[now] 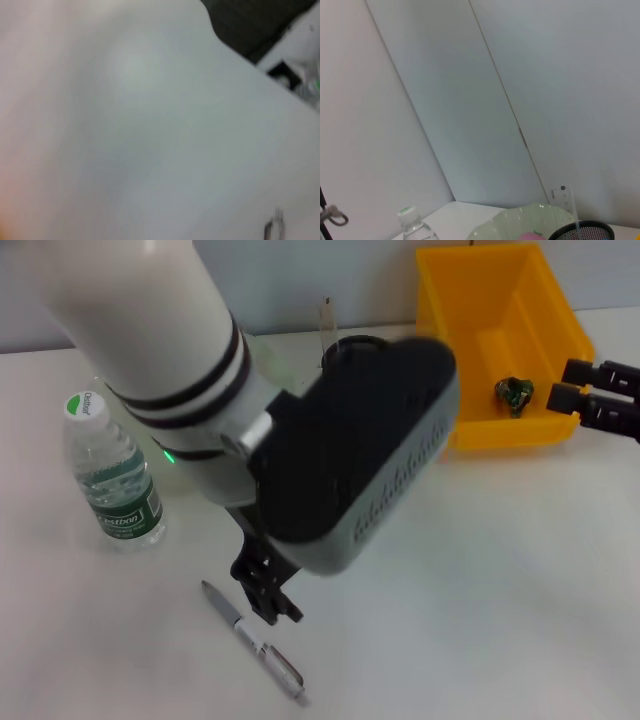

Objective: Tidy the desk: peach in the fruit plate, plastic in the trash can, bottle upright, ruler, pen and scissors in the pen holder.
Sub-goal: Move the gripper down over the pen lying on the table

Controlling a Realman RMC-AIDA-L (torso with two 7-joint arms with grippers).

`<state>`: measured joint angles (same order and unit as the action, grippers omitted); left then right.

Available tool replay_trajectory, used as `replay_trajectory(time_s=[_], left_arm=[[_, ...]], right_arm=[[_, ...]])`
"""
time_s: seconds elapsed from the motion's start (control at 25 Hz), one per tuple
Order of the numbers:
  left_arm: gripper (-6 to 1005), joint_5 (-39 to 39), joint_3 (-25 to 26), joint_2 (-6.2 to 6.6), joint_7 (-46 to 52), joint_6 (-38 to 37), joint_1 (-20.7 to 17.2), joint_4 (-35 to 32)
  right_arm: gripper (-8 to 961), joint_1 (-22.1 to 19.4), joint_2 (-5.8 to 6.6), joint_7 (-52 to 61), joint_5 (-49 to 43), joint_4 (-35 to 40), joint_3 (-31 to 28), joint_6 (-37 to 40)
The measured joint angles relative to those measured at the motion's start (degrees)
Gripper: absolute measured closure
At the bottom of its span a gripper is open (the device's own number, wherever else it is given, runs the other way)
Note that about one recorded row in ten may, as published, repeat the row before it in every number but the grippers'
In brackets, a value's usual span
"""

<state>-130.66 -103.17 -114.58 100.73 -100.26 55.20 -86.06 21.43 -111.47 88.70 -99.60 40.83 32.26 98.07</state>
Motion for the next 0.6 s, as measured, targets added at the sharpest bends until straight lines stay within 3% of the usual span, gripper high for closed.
replay_trajectory(time_s=[0.04, 0.08, 0.16, 0.4, 0.6], left_arm=[[152, -1.69, -0.01, -0.81, -1.49, -0.24, -0.18, 0.16], [152, -7.14, 0.4, -2.87, -5.18, -0.52, -0.87, 0.8], [152, -10.98, 0.93, -4.05, -8.11, -0.51, -1.49, 1.58], [153, -12.11, 0.99, -4.37, -13.48, -0.39, -2.3, 4.0], [153, -12.38, 1.21, -4.42, -14.87, 0.47, -2.35, 6.26]], right_arm=[[251, 0.24, 0.23, 0.5, 0.0, 0.06, -0.02, 0.1], [251, 0.46, 0.46, 1.04, -0.01, 0.2, 0.01, 0.28], [252, 1.18, 1.0, 2.45, -0.01, 0.47, 0.28, 0.97], [253, 1.8, 1.17, 2.23, -1.78, 2.29, 0.83, 2.15], [253, 3.53, 1.8, 8.66, -13.62, 10.13, 1.24, 9.05]])
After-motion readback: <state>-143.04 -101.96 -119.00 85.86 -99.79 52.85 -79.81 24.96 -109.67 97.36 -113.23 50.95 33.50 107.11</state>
